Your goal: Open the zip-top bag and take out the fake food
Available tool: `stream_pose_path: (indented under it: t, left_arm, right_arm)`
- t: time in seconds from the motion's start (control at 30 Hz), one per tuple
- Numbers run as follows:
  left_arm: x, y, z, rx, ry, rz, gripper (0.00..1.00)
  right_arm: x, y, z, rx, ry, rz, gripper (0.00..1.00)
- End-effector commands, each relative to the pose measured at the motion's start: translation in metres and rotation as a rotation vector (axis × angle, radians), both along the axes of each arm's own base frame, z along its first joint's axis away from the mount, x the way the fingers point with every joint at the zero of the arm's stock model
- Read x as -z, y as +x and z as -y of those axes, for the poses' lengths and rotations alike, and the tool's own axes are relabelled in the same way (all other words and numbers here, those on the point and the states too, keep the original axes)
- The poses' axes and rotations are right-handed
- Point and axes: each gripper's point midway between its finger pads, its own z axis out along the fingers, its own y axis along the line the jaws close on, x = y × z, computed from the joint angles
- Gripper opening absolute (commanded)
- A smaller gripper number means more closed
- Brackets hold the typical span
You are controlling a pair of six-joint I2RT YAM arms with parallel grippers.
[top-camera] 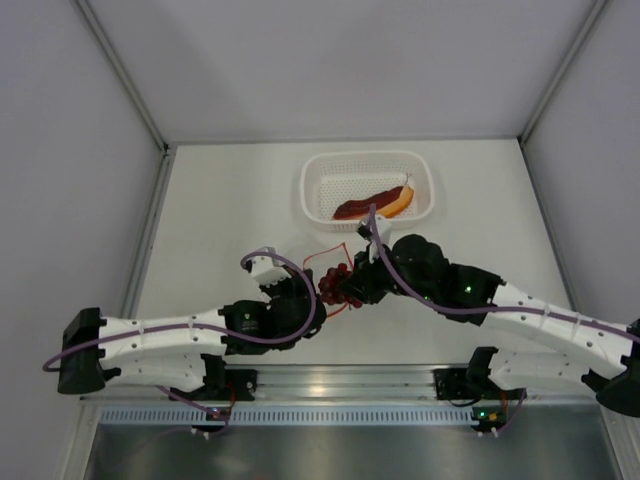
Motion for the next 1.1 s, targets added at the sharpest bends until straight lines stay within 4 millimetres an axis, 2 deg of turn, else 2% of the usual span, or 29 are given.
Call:
stream_pose_path:
  t: [0.0,0.07,0.1,0.13,0.27,0.43,0.57,0.67,0.7,0.73,0.77,0.83,0.87,0.9,0.93,0.97,1.0,1.03,1.07]
  left_arm:
    - [-0.018,0.004,0.005,-0.022,-0.073,0.023,0.0]
    - [-0.017,0.003,0.004,-0.022,-0.08,0.022,0.0]
    - [-0.017,0.003,0.003,-0.023,-0.087,0.022,0.0]
    - [-0.017,0.003,0.002,-0.026,-0.094,0.022,0.0]
    - [-0.016,0.002,-0.004,-0.035,-0.105,0.027,0.0]
    - [-0.014,0.002,-0.006,-0.038,-0.106,0.028,0.0]
    - [-0.013,0.001,-0.007,-0.034,-0.116,0.023,0.0]
    - [-0.015,0.0,-0.008,-0.031,-0.127,0.023,0.0]
    - [-0.017,0.0,-0.008,-0.031,-0.131,0.025,0.0]
    - [-0.016,0.0,-0.009,-0.031,-0.13,0.025,0.0]
    - [-0.017,0.0,-0.009,-0.03,-0.131,0.026,0.0]
    - [-0.017,0.0,-0.008,-0.029,-0.129,0.025,0.0]
    - [-0.017,0.0,-0.007,-0.024,-0.126,0.023,0.0]
    - [-0.017,0.0,-0.007,-0.023,-0.127,0.021,0.0]
    - [-0.019,0.0,-0.006,-0.021,-0.128,0.022,0.0]
    - [-0.018,0.0,-0.005,-0.018,-0.126,0.02,0.0]
    - [-0.019,0.0,-0.004,-0.015,-0.125,0.018,0.0]
    - [-0.02,0.0,-0.004,-0.012,-0.124,0.019,0.0]
    - [-0.02,0.0,-0.003,-0.012,-0.122,0.019,0.0]
  right_arm:
    - [-0.067,-0.009,0.002,-0.048,0.122,0.104,0.0]
    - [-0.072,-0.009,0.013,-0.03,0.102,0.122,0.0]
    - [-0.081,-0.009,0.015,-0.03,0.107,0.135,0.0]
    - [-0.08,-0.005,0.023,0.0,0.071,0.144,0.0]
    - [-0.1,0.005,0.041,0.066,0.053,0.191,0.0]
    - [-0.14,0.016,0.061,0.138,0.09,0.255,0.0]
    - [-0.155,0.044,0.08,0.289,0.054,0.307,0.0]
    - [-0.148,0.069,0.082,0.343,0.009,0.296,0.0]
    - [-0.15,0.084,0.09,0.392,0.008,0.296,0.0]
    - [-0.143,0.097,0.088,0.411,-0.003,0.278,0.0]
    - [-0.139,0.113,0.096,0.444,-0.008,0.265,0.0]
    - [-0.127,0.14,0.094,0.479,-0.022,0.246,0.0]
    - [-0.124,0.154,0.1,0.506,-0.025,0.236,0.0]
    - [-0.123,0.164,0.098,0.511,-0.022,0.234,0.0]
    - [-0.11,0.181,0.09,0.516,-0.037,0.216,0.0]
    - [-0.114,0.191,0.086,0.515,-0.025,0.22,0.0]
    - [-0.108,0.199,0.079,0.502,-0.026,0.212,0.0]
    - [-0.089,0.213,0.07,0.491,-0.056,0.175,0.0]
    - [-0.095,0.22,0.062,0.474,-0.041,0.176,0.0]
